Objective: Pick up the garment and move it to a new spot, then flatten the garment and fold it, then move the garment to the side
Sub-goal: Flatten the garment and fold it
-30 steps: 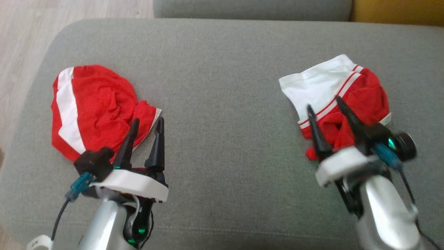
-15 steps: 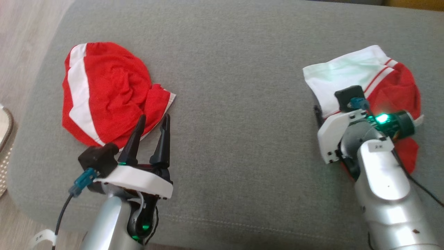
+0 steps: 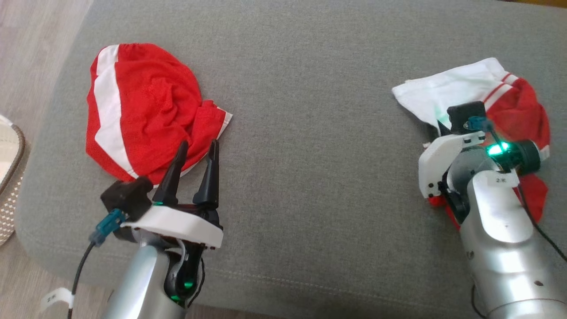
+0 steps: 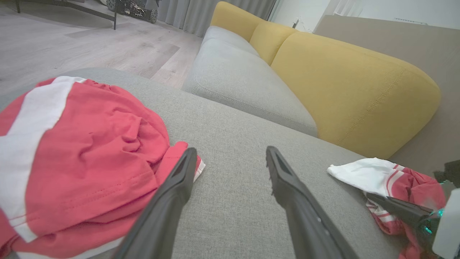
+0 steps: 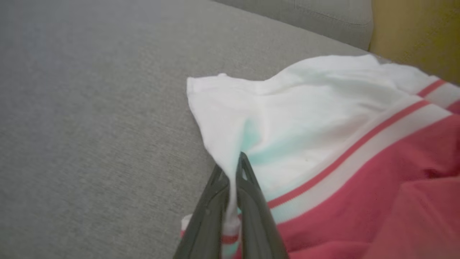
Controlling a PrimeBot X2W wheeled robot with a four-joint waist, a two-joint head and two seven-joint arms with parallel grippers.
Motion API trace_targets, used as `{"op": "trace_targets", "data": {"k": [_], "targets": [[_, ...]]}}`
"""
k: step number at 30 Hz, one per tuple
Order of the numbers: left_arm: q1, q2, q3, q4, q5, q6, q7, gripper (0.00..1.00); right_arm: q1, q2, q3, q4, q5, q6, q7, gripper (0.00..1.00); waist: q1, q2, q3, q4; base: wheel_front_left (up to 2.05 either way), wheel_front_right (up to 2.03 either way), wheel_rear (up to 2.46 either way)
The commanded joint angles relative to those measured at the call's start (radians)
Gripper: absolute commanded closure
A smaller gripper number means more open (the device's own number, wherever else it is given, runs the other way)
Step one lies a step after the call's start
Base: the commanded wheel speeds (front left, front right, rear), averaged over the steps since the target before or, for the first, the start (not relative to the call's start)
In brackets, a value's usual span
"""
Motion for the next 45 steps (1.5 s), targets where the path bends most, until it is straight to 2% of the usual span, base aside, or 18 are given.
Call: {"op": "trace_targets", "data": {"k": [1, 7, 13, 16, 23, 24, 25, 26, 29, 34, 38, 45], "targets": [[-0.040, 0.006, 0.024, -0.026, -0.003, 0.002, -0.012, 0.00, -0.050, 0.008, 0.045, -0.038, 0.048, -0.001, -0.049, 1.00, 0.0000, 0.0000, -0.009, -0.006, 0.00, 0.00, 0.00], [-0.033, 0.006, 0.000, -0.018, -0.006, 0.006, -0.012, 0.00, -0.130, 0.008, 0.158, -0.067, 0.234, -0.001, -0.182, 1.00, 0.0000, 0.0000, -0.049, -0.012, 0.00, 0.00, 0.00], [-0.015, 0.006, -0.017, -0.015, -0.010, 0.017, -0.012, 0.00, -0.263, 0.008, 0.194, -0.080, 0.351, -0.001, -0.326, 1.00, 0.0000, 0.0000, -0.099, 0.000, 0.00, 0.00, 0.00], [-0.004, 0.006, -0.014, -0.015, -0.011, 0.021, -0.012, 0.00, -0.284, 0.008, 0.228, -0.064, 0.382, -0.001, -0.326, 1.00, 0.0000, 0.0000, -0.113, 0.005, 0.00, 0.00, 0.00], [0.022, 0.006, -0.014, -0.022, -0.015, 0.029, -0.012, 0.00, -0.226, 0.008, 0.477, -0.022, 0.476, -0.001, -0.269, 1.00, 0.0000, 0.0000, -0.125, 0.017, 0.00, 0.00, 0.00], [0.023, 0.006, -0.016, -0.023, -0.016, 0.030, -0.012, 0.00, -0.210, 0.008, 0.515, -0.020, 0.494, -0.001, -0.267, 0.89, 0.0000, 0.0000, -0.123, 0.018, 0.00, 0.00, 0.00], [0.023, 0.006, -0.019, -0.024, -0.016, 0.030, -0.012, 0.00, -0.194, 0.008, 0.546, -0.020, 0.517, -0.001, -0.268, 0.25, 0.0000, 0.0000, -0.121, 0.018, 0.00, 0.00, 0.00], [0.023, 0.006, -0.021, -0.024, -0.017, 0.031, -0.012, 0.00, -0.178, 0.008, 0.585, -0.015, 0.548, -0.001, -0.251, 0.00, 0.0000, 0.0000, -0.120, 0.018, 0.00, 0.00, 0.00], [0.021, 0.006, -0.023, -0.024, -0.018, 0.033, -0.012, 0.00, -0.164, 0.008, 0.664, -0.002, 0.583, -0.001, -0.230, 0.00, 0.0000, 0.0000, -0.117, 0.014, 0.00, 0.00, 0.00], [0.021, 0.006, -0.015, -0.031, -0.018, 0.037, -0.012, 0.00, -0.180, 0.008, 0.644, 0.040, 0.570, -0.001, -0.254, 0.00, 0.0000, 0.0000, -0.115, -0.010, 0.00, 0.00, 0.00], [0.025, 0.006, -0.011, -0.035, -0.019, 0.037, -0.012, 0.00, -0.178, 0.008, 0.568, 0.062, 0.528, -0.001, -0.297, 0.00, 0.0000, 0.0000, -0.127, -0.043, 0.00, 0.00, 0.00], [0.028, 0.006, -0.005, -0.057, -0.032, 0.043, -0.012, 0.00, -0.079, -0.005, 0.340, 0.031, 0.390, -0.001, -0.408, 0.00, 0.0000, 0.0000, -0.149, -0.101, 0.00, 0.00, 0.00]]}}
